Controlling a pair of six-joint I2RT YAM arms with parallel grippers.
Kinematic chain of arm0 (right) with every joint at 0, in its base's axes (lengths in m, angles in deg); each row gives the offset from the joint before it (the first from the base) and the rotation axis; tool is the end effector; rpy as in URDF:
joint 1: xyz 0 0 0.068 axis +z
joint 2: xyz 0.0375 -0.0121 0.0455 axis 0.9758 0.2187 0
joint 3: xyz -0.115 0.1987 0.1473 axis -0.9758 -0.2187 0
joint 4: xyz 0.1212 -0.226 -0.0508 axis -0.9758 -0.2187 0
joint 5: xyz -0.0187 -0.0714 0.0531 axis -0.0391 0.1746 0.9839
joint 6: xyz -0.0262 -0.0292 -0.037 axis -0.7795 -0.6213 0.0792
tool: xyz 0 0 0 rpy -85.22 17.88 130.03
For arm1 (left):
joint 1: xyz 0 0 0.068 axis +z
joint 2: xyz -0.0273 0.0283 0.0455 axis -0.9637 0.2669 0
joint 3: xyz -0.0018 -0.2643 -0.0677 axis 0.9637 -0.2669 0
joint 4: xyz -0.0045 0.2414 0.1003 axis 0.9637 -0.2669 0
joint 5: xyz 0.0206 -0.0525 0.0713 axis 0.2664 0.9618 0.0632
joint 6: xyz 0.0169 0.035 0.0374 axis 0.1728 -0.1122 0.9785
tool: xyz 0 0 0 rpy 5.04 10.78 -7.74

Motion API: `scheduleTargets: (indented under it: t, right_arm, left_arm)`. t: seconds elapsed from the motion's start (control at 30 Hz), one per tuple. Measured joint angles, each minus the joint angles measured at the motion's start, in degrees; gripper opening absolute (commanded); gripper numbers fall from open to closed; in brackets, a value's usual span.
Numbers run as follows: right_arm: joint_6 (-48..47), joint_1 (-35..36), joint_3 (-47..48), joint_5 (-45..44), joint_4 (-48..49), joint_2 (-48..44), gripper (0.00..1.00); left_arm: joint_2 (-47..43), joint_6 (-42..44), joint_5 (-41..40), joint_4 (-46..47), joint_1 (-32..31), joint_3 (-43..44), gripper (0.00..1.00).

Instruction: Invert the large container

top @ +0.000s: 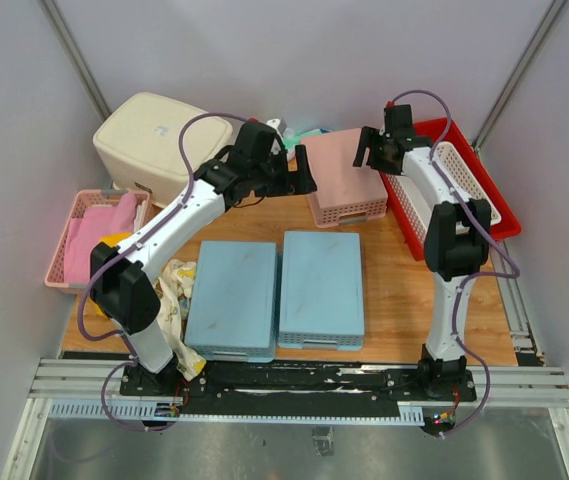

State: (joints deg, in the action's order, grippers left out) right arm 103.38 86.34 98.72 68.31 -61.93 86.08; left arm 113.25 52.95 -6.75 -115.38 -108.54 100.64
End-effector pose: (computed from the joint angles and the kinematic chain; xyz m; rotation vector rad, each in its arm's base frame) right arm 0.4829 0.0793 0.2777 0.2160 2.2663 0.3785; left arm 0.3272 -0.2243 0.3602 0.1241 2.2577 -0.7101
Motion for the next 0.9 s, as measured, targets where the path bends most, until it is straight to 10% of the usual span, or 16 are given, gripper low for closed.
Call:
scheduleTargets:
  t: [0.9]
  right_arm:
    - [3.1,11.7,-3.9,33.5,8.0,6.3,0.72]
  left_arm:
    - [-0.6,0.2,3.7,3.1,0.1,-6.6,0.99]
